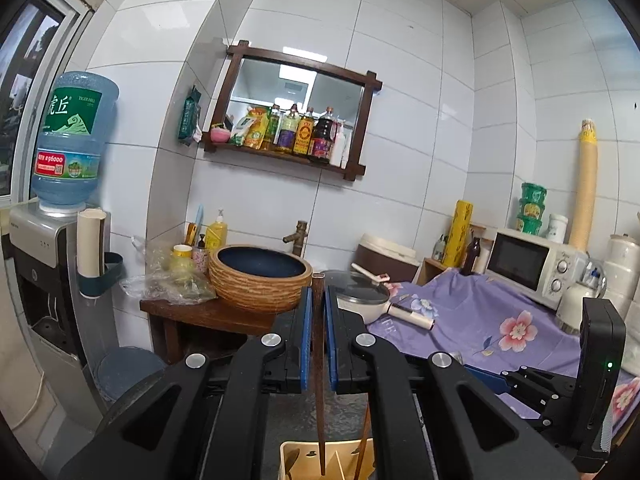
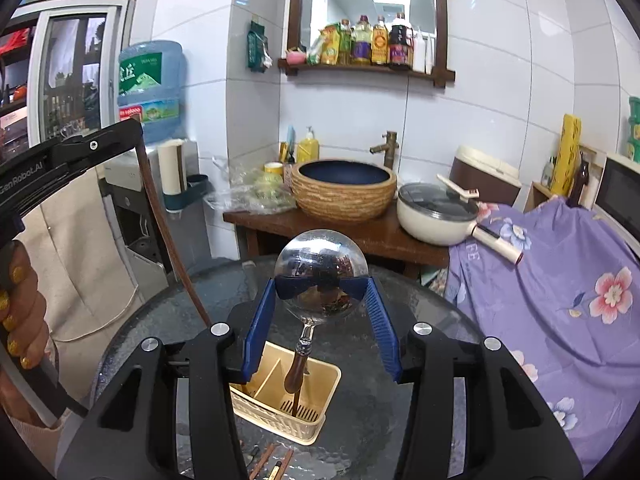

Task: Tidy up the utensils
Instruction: 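Carry the spoon and chopstick over the cream holder and lower them in, then lower the silver spoon and wooden chopstick into the holder and open both tools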

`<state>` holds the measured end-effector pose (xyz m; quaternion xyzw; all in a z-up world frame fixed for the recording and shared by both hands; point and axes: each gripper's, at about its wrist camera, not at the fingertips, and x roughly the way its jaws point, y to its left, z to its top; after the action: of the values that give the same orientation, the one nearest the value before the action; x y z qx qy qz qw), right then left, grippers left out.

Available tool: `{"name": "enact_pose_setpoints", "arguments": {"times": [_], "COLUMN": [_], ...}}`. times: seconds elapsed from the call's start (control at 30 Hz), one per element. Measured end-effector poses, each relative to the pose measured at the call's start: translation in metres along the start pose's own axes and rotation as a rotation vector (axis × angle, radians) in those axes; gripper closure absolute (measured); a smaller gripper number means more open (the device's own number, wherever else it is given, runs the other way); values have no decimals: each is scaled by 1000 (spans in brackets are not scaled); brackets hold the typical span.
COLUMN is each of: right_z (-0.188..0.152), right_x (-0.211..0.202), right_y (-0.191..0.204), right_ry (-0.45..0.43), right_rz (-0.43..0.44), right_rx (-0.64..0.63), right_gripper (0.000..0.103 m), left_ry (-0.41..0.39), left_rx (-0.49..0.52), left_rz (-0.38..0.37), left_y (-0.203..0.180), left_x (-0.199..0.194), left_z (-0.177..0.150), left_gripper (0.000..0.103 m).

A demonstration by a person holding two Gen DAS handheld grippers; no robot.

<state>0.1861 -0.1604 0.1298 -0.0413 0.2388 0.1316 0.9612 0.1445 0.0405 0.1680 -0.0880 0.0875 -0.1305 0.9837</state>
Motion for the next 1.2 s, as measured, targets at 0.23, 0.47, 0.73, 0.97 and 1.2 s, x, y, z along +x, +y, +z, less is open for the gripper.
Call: {"name": "enact_pose_setpoints", "arguments": {"times": [0.23,0.47,0.73,0.97,1.2], "right_z": [-28,-51,-68,-79,-86], "right_x": [28,47,57,65,70], "right_y": [4,5,8,12,9], "right_ry": [43,80,110,124,132], "right_rz": [0,4,3,-3,-3], "right_rx": [-4,-1,-9,-21,-12], "right_gripper": [56,56,56,56,56], "left_ry": [72,121,171,213,209], "left_rx": [33,69,81,100,118], "left_rz": [15,23,29,32,38], "left_y": [-4,-8,-6,-8,-10], "left_x": [24,35,44,52,52], "left_z": [-34,-60,-84,-103,-104], "left_gripper": [97,97,97,97,97]}}
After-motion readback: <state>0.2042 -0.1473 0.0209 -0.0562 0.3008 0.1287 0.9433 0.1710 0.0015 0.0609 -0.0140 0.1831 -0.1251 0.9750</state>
